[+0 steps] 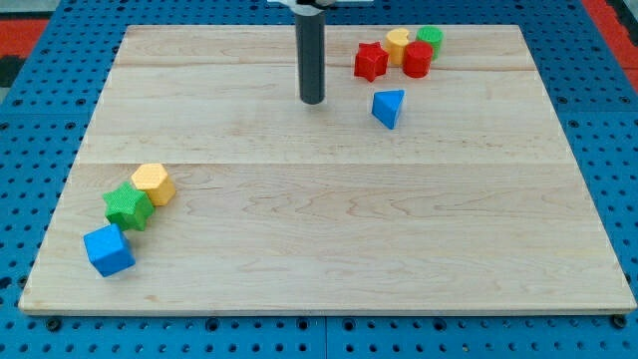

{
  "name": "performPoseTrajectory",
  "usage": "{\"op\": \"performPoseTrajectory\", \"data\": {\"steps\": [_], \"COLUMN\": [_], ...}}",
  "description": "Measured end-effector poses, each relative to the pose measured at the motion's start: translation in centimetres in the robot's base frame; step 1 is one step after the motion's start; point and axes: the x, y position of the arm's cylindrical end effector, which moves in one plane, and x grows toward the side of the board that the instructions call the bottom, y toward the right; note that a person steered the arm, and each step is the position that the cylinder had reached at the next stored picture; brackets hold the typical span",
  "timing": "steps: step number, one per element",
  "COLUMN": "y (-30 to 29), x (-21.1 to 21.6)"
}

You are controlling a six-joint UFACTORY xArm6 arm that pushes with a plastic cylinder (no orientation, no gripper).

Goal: Place the blue triangle at the center of the board

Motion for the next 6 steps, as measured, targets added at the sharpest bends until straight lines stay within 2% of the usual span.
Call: {"op": "performPoseTrajectory", "data": {"steps": [2, 3, 4, 6], "y": [11.8, 10.5, 1.7, -0.2], "x": [-1.0, 5.2, 3.2, 1.8]}}
